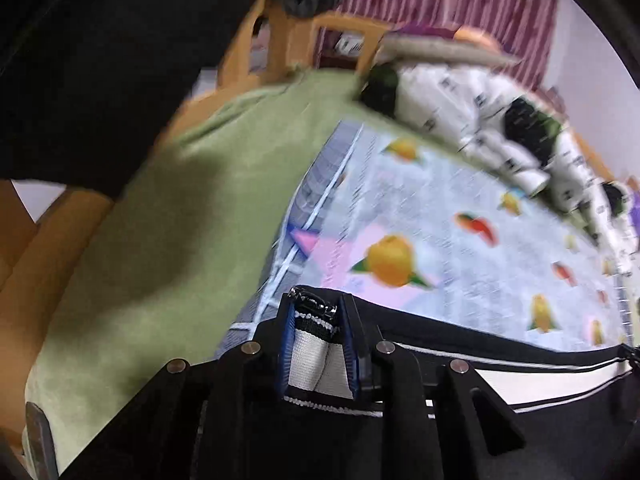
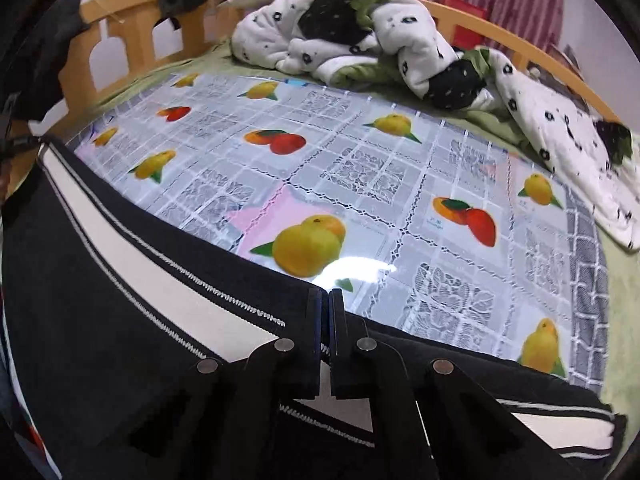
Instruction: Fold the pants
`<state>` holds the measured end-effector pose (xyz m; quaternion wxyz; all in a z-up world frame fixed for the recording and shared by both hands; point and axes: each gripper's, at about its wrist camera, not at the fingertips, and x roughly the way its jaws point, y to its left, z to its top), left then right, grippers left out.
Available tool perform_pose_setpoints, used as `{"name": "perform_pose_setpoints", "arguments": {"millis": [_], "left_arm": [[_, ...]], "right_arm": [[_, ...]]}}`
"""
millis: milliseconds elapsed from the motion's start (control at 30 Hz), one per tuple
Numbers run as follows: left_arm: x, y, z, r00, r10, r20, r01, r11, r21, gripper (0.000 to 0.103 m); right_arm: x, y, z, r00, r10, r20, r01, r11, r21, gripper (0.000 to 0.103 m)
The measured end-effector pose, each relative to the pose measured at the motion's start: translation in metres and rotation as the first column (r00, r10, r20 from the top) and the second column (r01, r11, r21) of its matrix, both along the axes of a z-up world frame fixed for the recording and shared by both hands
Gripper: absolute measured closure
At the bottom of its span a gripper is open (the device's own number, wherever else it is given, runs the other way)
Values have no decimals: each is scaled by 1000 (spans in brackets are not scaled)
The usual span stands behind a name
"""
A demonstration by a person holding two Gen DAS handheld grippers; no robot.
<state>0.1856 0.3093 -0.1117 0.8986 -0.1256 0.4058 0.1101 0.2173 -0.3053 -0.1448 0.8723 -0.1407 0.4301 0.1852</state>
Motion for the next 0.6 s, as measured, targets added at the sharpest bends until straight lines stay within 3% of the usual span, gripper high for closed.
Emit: {"name": "perform_pose_setpoints", "arguments": {"millis": [67, 167, 200, 233, 267, 300, 367, 400, 500, 600], "left_arm": [[12, 3, -24, 996, 19, -91, -21, 999, -25, 82], [13, -5, -28, 994, 30, -104, -28, 999, 17, 79], [13, -7, -26, 994, 25, -106, -22, 999, 31, 73], [11, -10, -21, 993, 30, -114, -24, 998, 60, 56], [9, -13, -18, 993, 35, -111, -26, 996, 84, 46], [3, -15, -12, 996, 27, -82, -18, 994, 107, 33], [-9, -22, -2, 1000, -6, -27, 10, 987, 158, 31], [-11, -25, 1, 1000, -22, -20, 25, 985, 172, 31], [-16, -30, 4, 999, -50, 1, 49, 987, 154, 30], [-10, -33, 0, 999, -47, -8, 47, 995, 93, 30]], "right_arm": [[11, 4, -20, 999, -14, -29, 13, 999, -30, 100], [15, 5, -34, 998, -63, -20, 63, 998, -28, 98], [14, 3, -30, 996, -80, -24, 80, 997, -11, 97], [13, -1, -25, 996, -88, -36, 88, 996, 8, 95], [8, -11, -15, 995, -97, -36, 98, 994, 40, 95], [2, -20, -5, 994, -109, -11, 109, 992, 60, 89], [-10, -45, 12, 986, -151, 69, 147, 988, 54, 56], [-15, -61, 19, 980, -174, 101, 171, 985, 40, 31], [-13, -101, 20, 969, -224, 107, 226, 974, -6, 27], [11, -123, -1, 977, -210, -27, 209, 977, -49, 27]]}}
